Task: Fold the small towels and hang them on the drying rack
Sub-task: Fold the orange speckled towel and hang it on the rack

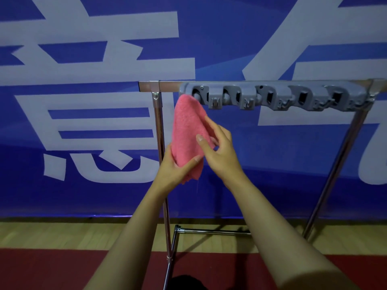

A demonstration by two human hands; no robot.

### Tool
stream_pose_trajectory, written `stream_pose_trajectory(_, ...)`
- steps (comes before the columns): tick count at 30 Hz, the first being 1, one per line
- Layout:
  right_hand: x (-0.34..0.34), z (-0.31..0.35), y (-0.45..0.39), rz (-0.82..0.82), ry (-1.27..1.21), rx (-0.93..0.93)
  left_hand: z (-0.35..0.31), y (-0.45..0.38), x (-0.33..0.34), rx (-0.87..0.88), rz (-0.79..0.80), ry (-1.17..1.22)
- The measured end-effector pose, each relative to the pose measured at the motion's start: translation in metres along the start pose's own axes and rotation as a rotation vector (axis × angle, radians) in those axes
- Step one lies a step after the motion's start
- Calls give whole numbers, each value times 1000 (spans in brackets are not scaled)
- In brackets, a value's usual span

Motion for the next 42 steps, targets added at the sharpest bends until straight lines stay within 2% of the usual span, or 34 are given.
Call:
stream_pose_trajectory(4,-15,-13,16,-108,-29,47,34,16,4,-101,-57,-51)
stream_pose_trajectory(7,-29,-33,29,-166,-14,162,60,33,23,-264,-33,-74)
stream_pose_trajectory(9,-40,-48,42,-157,3,246,73,44,41,-400,2,-71)
stream_pose_trajectory(11,-54,-61,55,-125,-3,300,83,50,63,-482,101,-81)
stream_pose_trajectory(14,-79,-84,72,-103,35,361,86,53,103,-421,243,-80)
stream_pose_trajectory(17,-110,-116,88,-111,94,448,81,55,142,-363,264,-38)
stream_pose_trajectory(24,-195,-218,131,-132,185,705,122,53,229,-391,490,-126)
stream_pose_trajectory(30,-259,-278,151,-152,198,921,176,54,305,-450,643,-163)
stream_pose_trajectory(36,-303,-350,196,87,406,1109,235,69,375,-548,810,-187)
stream_pose_trajectory(39,-305,-393,241,369,674,1146,262,77,396,-603,881,-217)
stream_pose_trajectory(41,-304,-423,275,504,828,1010,277,82,404,-648,926,-233)
stream_pose_trajectory(42,-307,-442,294,478,858,934,284,85,406,-666,945,-235)
Point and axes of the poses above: each hand's wrist, its own y-axis away from the middle knuckle, its own x-axis out of the palm, z = x × y, the point moved 1 cm from there along -y, towards the middle knuckle, and after that the axes turned 2 degrees about -y, right-handed, at the moved point
